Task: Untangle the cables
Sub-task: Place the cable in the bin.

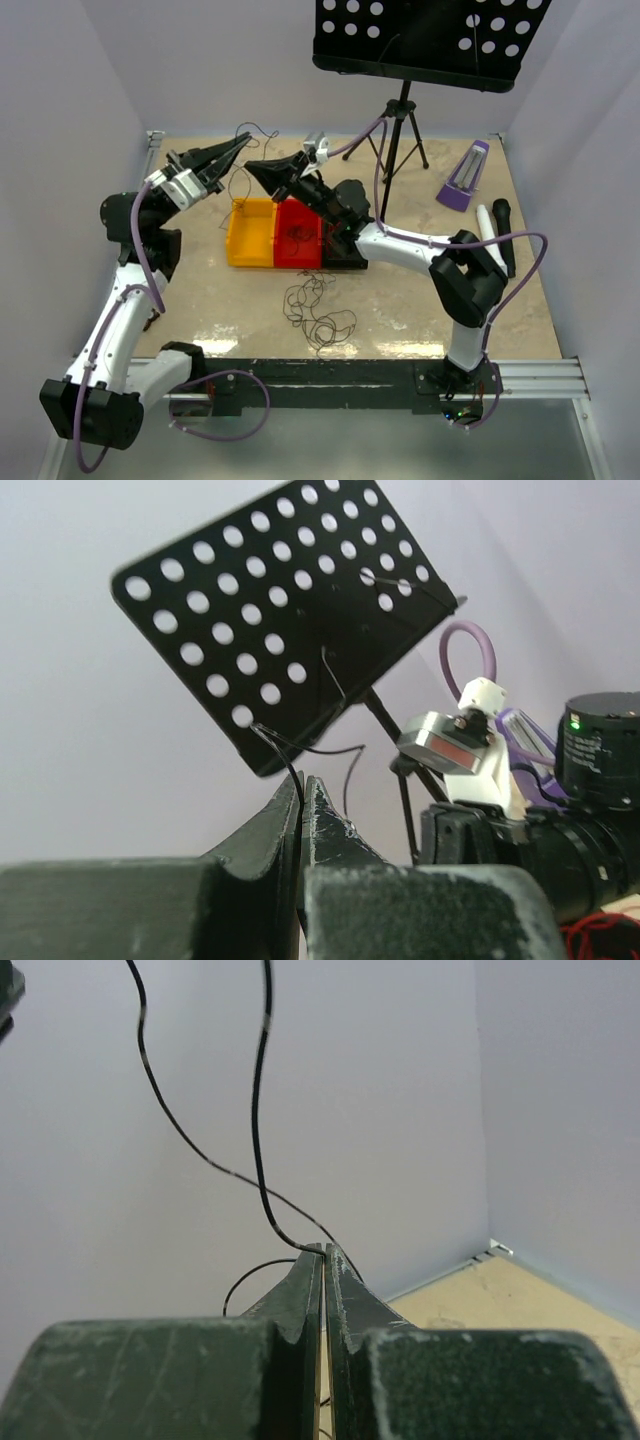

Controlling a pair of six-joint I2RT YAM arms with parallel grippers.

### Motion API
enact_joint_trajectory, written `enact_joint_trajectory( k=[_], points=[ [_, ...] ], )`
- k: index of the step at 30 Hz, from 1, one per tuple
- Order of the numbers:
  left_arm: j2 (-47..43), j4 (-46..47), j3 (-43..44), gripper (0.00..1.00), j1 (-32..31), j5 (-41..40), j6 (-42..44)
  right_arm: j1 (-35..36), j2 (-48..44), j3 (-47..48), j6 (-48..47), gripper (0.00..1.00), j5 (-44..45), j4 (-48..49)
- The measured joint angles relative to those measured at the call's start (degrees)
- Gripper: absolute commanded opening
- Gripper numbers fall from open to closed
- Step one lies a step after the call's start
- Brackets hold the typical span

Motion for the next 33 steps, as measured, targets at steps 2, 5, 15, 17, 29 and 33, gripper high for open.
enact_joint_trajectory(
  k=[2, 5, 15, 17, 29, 33],
  points=[
    [0.57, 0.81, 2.21, 0.0, 0.0, -0.04, 0.02, 0.0, -0.42, 0.37, 0.37, 0.0, -0.61, 0.0],
    [1.03, 1.97, 5.95, 0.0, 0.0, -0.04, 0.15, 0.0, -0.42, 1.99, 1.33, 0.0, -1.64, -0.09],
    [-0.31, 4.42, 9.9, 0.0, 0.0, -0.24, 0.76, 0.02, -2.38, 4.72, 3.02, 0.0, -4.68, -0.02],
    [-0.68, 4.02, 9.2, 0.0, 0.0, -0.31, 1.25, 0.02, -3.02, 4.72, 3.02, 0.0, -4.7, 0.04],
    [-1.29, 1.29, -0.42, 0.0, 0.0, -0.87, 3.41, 0.0, -3.32, 4.68, 1.53, 0.0, -4.37, -1.73],
    [-1.27, 0.17, -3.15, 0.0, 0.0, -0.87, 3.87, -0.04, -2.97, 3.65, 1.11, 0.0, -4.17, -1.79]
  ],
)
